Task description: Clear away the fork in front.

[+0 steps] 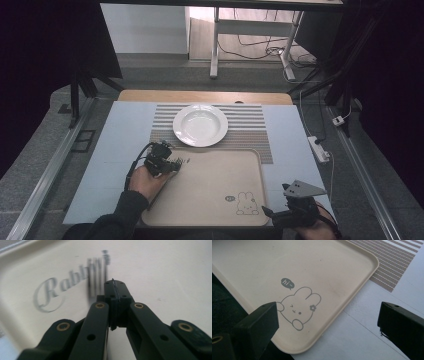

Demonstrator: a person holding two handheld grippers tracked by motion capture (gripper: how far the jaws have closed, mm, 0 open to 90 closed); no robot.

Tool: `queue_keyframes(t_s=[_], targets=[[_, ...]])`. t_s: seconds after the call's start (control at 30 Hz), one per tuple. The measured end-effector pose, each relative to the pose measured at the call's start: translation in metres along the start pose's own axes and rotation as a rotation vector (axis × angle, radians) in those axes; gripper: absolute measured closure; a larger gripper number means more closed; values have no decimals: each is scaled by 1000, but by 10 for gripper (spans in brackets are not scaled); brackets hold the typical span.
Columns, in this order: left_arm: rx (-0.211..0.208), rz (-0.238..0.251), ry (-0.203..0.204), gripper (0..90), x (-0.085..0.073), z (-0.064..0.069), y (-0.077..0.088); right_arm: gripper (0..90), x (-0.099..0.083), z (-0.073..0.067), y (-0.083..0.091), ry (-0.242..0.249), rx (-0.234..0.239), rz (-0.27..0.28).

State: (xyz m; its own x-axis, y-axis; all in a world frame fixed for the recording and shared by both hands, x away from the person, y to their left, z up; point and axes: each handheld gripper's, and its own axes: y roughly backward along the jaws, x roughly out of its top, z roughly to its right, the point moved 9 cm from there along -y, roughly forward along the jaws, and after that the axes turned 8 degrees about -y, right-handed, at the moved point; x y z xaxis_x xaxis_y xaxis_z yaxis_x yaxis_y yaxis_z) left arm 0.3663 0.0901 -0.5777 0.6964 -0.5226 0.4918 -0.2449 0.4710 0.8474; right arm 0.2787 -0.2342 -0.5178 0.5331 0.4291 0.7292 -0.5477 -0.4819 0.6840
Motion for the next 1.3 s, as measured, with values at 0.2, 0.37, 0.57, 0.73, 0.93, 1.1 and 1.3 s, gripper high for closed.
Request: queue_keyframes(t_s=[0.2,0.37,0.57,0.73,0.93,1.1,1.3], targets=[[-5,-33,-37,895,0,8,-17,33,-1,1,0,-19,5,-6],[25,-22,-38,894,1,5,-20,30,-2,2,2,-56,14,-9],[38,-11,-8,894,-1,-5,-17,22,-3,3,1,-88,27,-18],[60,-16,12,894,-4,-14,-13,23,-4,2,1,-81,27,-26],[65,-16,48,894,-8,-25,-9,23,-4,2,1,-80,27,-28],[72,-18,70,894,-12,-32,-5,23,-4,2,0,-81,28,-28],[85,-22,95,894,-16,-40,-1,23,-4,2,0,-81,30,-28]])
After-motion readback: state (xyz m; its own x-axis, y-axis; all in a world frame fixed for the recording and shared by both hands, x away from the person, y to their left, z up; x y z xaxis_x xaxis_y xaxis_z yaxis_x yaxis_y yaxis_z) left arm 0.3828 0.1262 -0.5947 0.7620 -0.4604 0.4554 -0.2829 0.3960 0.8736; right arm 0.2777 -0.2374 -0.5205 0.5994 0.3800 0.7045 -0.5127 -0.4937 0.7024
